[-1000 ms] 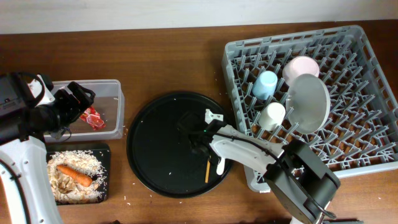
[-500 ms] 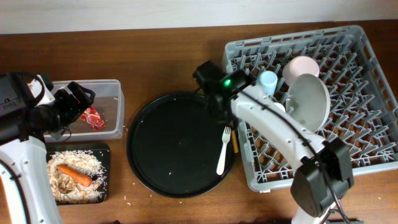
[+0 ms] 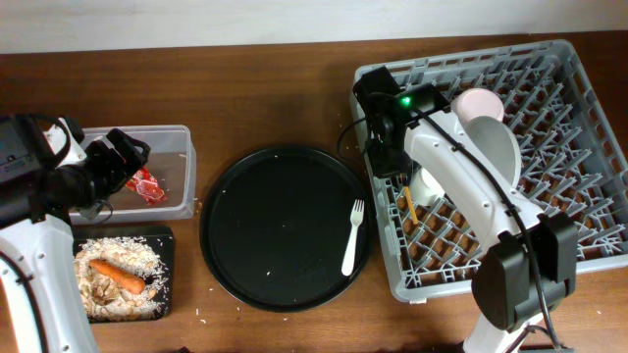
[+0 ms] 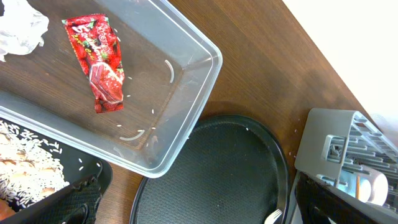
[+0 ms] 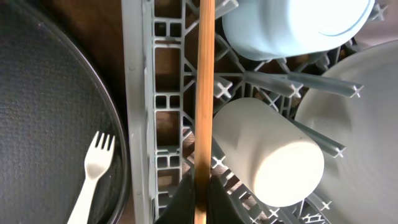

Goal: Sort waste into correct bins and load items into the dishwasher rack
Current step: 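Insert the chopstick upright into the rack with the right gripper, then grasp the white plastic fork on the serving tray with the right gripper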

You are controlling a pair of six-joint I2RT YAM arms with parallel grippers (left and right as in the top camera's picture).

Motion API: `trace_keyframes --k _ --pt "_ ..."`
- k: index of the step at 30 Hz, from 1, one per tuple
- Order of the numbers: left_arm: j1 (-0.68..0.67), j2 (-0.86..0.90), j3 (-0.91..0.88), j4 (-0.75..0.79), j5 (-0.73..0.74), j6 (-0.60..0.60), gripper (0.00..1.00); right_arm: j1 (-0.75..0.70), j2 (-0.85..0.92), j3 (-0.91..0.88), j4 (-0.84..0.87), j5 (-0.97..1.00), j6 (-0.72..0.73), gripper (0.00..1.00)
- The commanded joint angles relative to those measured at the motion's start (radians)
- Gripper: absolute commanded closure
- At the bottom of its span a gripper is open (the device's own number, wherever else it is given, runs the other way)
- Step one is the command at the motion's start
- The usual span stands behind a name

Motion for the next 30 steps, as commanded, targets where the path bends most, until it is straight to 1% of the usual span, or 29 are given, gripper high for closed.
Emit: trace_keyframes --k 1,12,15,16,17,20,21,22,24,25,27,29,30 --pt "0.003 -0.017 0.014 0.001 0.003 -0.010 0.01 -0.004 0.008 0.008 0.025 0.005 -0.007 0.96" --pt "0.003 -0.017 0.014 0.001 0.003 -0.010 0.01 -0.004 0.045 0.002 0.077 0.005 -0.011 0.96" --pt "0.003 -0.017 0.014 0.001 0.003 -0.010 0.01 -0.004 0.045 -0.025 0.108 0.005 -0.011 0.96" --pt "0.003 -0.017 0.014 0.001 0.003 -0.010 0.01 -0.004 0.045 -0.052 0.132 0.005 -0.011 0.96" --pt "0.003 -0.017 0.014 0.001 0.003 -0.010 0.01 -0.004 0.045 -0.113 0.198 0.005 -0.014 0.96" --pt "0.003 -0.017 0.014 0.001 0.003 -0.010 0.01 -0.005 0.045 -0.143 0.226 0.005 -0.014 0.96" --pt "0.003 -0.017 0.014 0.001 0.003 -0.010 0.01 -0.005 0.045 -0.143 0.226 0.005 -0.014 0.95" --pt "0.003 -0.017 0.014 0.001 0.003 -0.010 0.01 -0.005 0.045 -0.143 0.225 0.005 -0.014 0.90" --pt "0.003 -0.017 0.014 0.001 0.003 -0.010 0.01 -0.005 0.045 -0.143 0.225 0.007 -0.019 0.73" --pt "0.003 -0.017 0.014 0.001 0.003 -0.010 0.01 -0.005 0.045 -0.143 0.225 0.015 -0.055 0.64" --pt "0.003 -0.017 0.014 0.001 0.003 -0.010 0.01 -0.005 0.042 -0.142 0.218 0.032 -0.059 0.62" --pt "0.003 -0.017 0.014 0.001 0.003 -0.010 0.01 -0.005 0.028 -0.087 0.158 0.032 -0.057 0.64" --pt "0.003 -0.017 0.014 0.001 0.003 -0.010 0.01 -0.005 0.008 0.019 0.053 0.027 -0.028 0.71"
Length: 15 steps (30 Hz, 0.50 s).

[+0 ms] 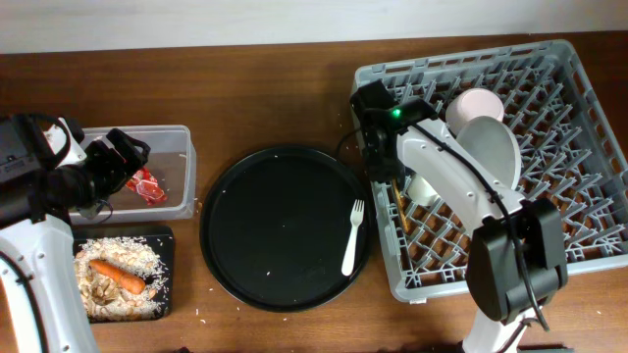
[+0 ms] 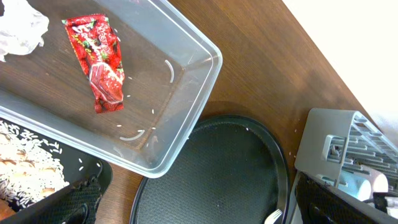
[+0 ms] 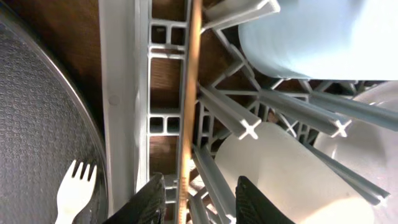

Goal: Sort waste into correct bins and load items into the dishwasher rack
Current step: 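Grasp the white plastic fork on the serving tray with the right gripper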

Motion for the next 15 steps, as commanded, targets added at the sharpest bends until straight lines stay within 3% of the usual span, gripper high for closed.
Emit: trace_keyframes --k 1,6,8,9,14,15 --pt "0.003 -0.016 0.014 0.001 0.003 -0.010 0.01 0.000 -0.043 0.183 -0.144 0.001 0.024 0.71" --pt "0.003 -0.017 0.014 0.001 0.003 -0.010 0.01 0.001 -0.066 0.312 -0.290 -0.368 0.028 0.72" --pt "0.003 -0.017 0.014 0.001 0.003 -0.010 0.01 0.008 -0.065 0.285 -0.298 -0.496 0.140 0.93" --pt "0.003 -0.017 0.014 0.001 0.003 -0.010 0.01 0.018 -0.065 0.270 -0.295 -0.494 0.187 0.96" --pt "0.003 -0.017 0.014 0.001 0.003 -0.010 0.01 0.128 -0.065 0.123 -0.181 -0.423 0.366 0.96" --pt "0.003 -0.017 0.014 0.001 0.003 -0.010 0.01 0.149 -0.064 0.092 -0.153 -0.425 0.437 0.88"
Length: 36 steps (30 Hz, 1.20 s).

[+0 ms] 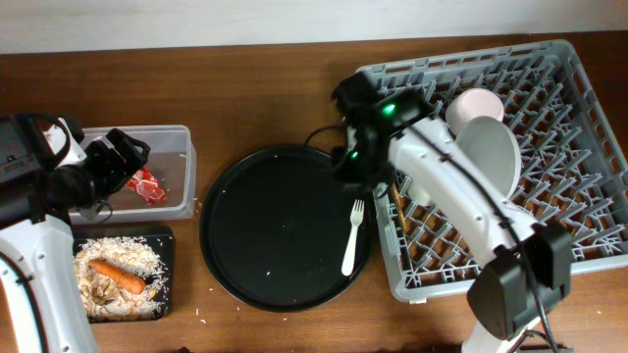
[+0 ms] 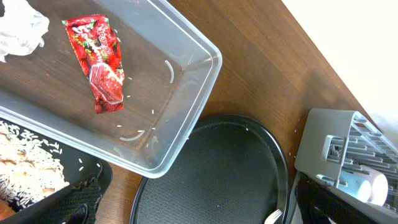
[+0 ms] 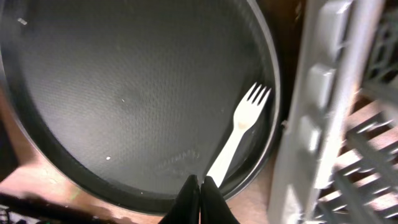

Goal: Sort waste into correct bins and load items into the dishwasher rack
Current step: 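Grasp the white plastic fork on the serving tray with the right gripper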

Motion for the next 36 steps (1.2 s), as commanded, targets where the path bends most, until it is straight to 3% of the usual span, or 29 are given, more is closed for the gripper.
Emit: trace_keyframes --k 1,2,4,5,6,7,8,9,10,13,17,25,36 --pt "0.003 -0.015 0.014 0.001 0.003 -0.010 0.01 0.059 -0.007 -0.082 0.061 0.011 0.208 0.78" --pt "0.003 -0.015 0.014 0.001 0.003 -0.010 0.01 0.081 -0.007 -0.129 0.115 0.011 0.218 0.67" --pt "0.003 -0.015 0.014 0.001 0.003 -0.010 0.01 0.109 -0.007 -0.230 0.203 0.011 0.218 0.60" --pt "0.003 -0.015 0.014 0.001 0.003 -0.010 0.01 0.114 -0.007 -0.250 0.218 0.011 0.218 0.51" --pt "0.003 -0.015 0.014 0.001 0.003 -0.010 0.01 0.113 -0.007 -0.279 0.239 0.017 0.218 0.18" --pt "0.003 -0.015 0.014 0.001 0.003 -0.010 0.01 0.113 -0.007 -0.296 0.241 0.039 0.218 0.17" --pt "0.003 -0.015 0.014 0.001 0.003 -0.010 0.01 0.113 -0.007 -0.299 0.240 0.053 0.218 0.30" --pt "0.003 -0.015 0.014 0.001 0.003 -0.010 0.01 0.113 -0.007 -0.299 0.237 0.078 0.219 0.52" --pt "0.003 -0.015 0.014 0.001 0.003 -0.010 0.01 0.114 -0.007 -0.299 0.232 0.116 0.257 0.66" --pt "0.003 -0.015 0.014 0.001 0.003 -0.010 0.01 0.127 -0.007 -0.301 0.209 0.212 0.341 0.73" --pt "0.003 -0.015 0.014 0.001 0.003 -0.010 0.01 0.187 -0.007 -0.309 0.196 0.336 0.447 0.73" --pt "0.003 -0.015 0.014 0.001 0.003 -0.010 0.01 0.198 0.008 -0.396 0.239 0.360 0.481 0.66" --pt "0.003 -0.015 0.014 0.001 0.003 -0.010 0.01 0.200 0.008 -0.468 0.320 0.352 0.499 0.67"
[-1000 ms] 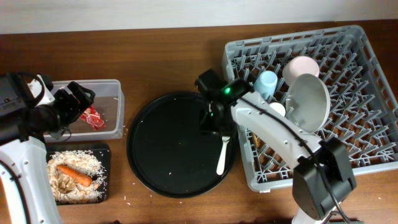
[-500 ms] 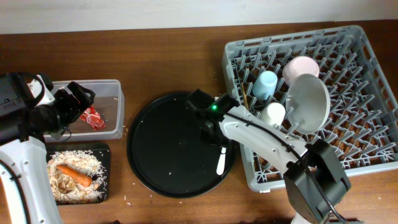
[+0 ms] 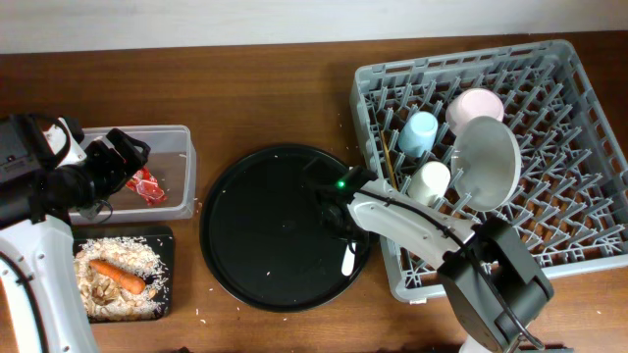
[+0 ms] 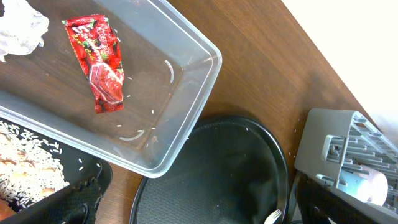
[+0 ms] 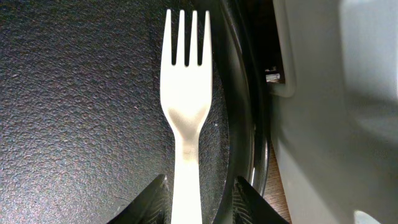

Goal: Sort waste into correct bins and load items into the dishwasher rack
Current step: 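Grasp the white plastic fork on the serving tray with the right gripper, then insert the white fork into the rack beside the chopstick, release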

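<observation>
A white plastic fork [image 5: 185, 118] lies at the right edge of the round black tray [image 3: 265, 230], tines toward the rack. My right gripper [image 5: 200, 205] is open and low over it, one finger on each side of the handle. In the overhead view that gripper [image 3: 339, 218] hides most of the fork [image 3: 347, 263]. The grey dishwasher rack [image 3: 579, 245] holds a blue cup [image 3: 420, 132], a white cup [image 3: 429, 181], a pink cup [image 3: 474, 103], a pale bowl [image 3: 486, 162] and a wooden chopstick [image 3: 391, 162]. My left gripper [image 3: 113, 157] hangs open over the clear bin [image 4: 199, 93].
The clear bin holds a red wrapper [image 4: 96, 62] and crumpled white paper [image 4: 22, 25]. A black container [image 3: 167, 294] with rice and a carrot [image 3: 118, 277] sits in front of it. The rack's grey wall [image 5: 317, 124] stands right next to the tray's rim.
My right gripper was shut above the tray near the fork. Now it is open, close to the tray, with the fork's handle between its fingers. The left arm has not moved.
My right gripper held a wooden chopstick over the rack's left side. Then it was open with the chopstick lying in the rack. After that it was shut over the tray, and now it stands open astride the fork. The left gripper stayed over the clear bin.
</observation>
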You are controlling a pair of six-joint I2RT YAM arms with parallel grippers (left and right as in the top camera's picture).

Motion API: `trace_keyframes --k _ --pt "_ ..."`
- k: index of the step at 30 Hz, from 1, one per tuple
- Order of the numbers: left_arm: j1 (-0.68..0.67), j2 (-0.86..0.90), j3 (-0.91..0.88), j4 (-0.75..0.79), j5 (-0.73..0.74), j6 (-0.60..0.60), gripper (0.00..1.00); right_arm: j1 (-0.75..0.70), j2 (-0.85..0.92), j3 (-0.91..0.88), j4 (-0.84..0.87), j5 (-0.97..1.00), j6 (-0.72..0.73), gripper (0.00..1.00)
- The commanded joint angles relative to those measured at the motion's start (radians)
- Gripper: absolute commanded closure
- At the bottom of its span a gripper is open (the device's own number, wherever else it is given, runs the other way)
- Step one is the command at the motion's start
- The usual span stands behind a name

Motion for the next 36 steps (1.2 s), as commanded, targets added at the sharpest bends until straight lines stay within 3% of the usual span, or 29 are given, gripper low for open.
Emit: trace_keyframes --k 1,21,33,36 --pt "0.003 -0.015 0.014 0.001 0.003 -0.010 0.01 0.005 0.006 -0.010 0.003 0.019 0.013 0.67" --pt "0.003 -0.015 0.014 0.001 0.003 -0.010 0.01 0.057 0.058 -0.010 0.087 0.032 -0.078 0.67" --pt "0.003 -0.015 0.014 0.001 0.003 -0.010 0.01 0.046 0.058 -0.005 0.047 0.072 -0.097 0.67" --pt "0.003 -0.015 0.014 0.001 0.003 -0.010 0.01 0.042 0.058 -0.006 0.045 0.071 -0.097 0.71"
